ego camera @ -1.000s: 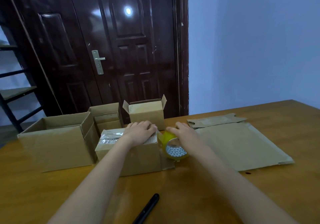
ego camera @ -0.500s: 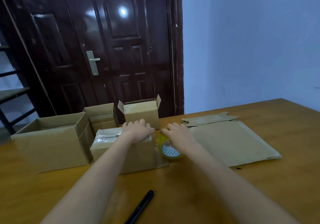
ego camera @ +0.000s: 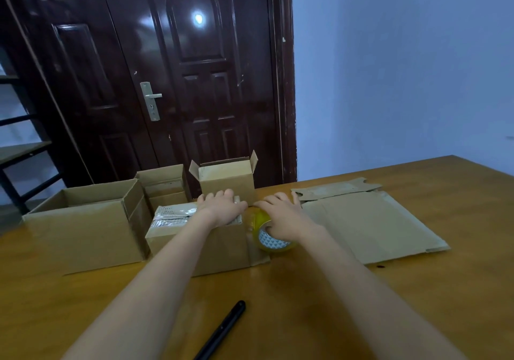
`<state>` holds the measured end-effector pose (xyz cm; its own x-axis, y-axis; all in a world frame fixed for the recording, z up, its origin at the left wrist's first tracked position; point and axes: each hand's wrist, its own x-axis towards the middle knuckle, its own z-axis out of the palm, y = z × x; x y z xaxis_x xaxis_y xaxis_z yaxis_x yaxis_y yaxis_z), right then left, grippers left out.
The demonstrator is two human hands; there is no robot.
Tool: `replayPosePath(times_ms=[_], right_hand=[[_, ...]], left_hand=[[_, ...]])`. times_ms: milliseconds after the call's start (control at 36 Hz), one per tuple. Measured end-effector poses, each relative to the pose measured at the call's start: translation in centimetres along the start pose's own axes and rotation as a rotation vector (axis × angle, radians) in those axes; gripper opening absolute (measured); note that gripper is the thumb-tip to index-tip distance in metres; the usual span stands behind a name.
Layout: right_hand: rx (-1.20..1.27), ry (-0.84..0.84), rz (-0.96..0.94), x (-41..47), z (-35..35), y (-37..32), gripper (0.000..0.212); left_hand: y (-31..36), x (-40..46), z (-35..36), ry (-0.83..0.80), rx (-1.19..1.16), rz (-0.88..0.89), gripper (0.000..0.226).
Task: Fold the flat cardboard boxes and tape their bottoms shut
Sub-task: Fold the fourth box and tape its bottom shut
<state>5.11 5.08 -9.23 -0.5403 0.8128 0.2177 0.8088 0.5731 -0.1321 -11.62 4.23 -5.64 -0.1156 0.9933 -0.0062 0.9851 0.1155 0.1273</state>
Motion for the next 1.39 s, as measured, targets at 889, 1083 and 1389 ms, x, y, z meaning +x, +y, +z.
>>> replayPosePath(times_ms=[889, 1083, 1389], right_hand=[[0.906, -0.466, -0.259, -6.0, 1.8, -1.9, 0.022], [1.722, -0.014, 0.0, -6.4, 1.1, 2.2, 0.013], [1.714, 0.169, 0.13, -6.6, 0.4, 3.0, 0.019]], left_hand=[[-0.3, -0.4, -0.1, 0.1, -0.205, 0.411, 0.032], [0.0, 0.0, -0.4, -0.021, -0.152, 0.366, 0.045], [0.2, 0.8, -1.0, -0.097, -0.152, 0.347, 0.035]])
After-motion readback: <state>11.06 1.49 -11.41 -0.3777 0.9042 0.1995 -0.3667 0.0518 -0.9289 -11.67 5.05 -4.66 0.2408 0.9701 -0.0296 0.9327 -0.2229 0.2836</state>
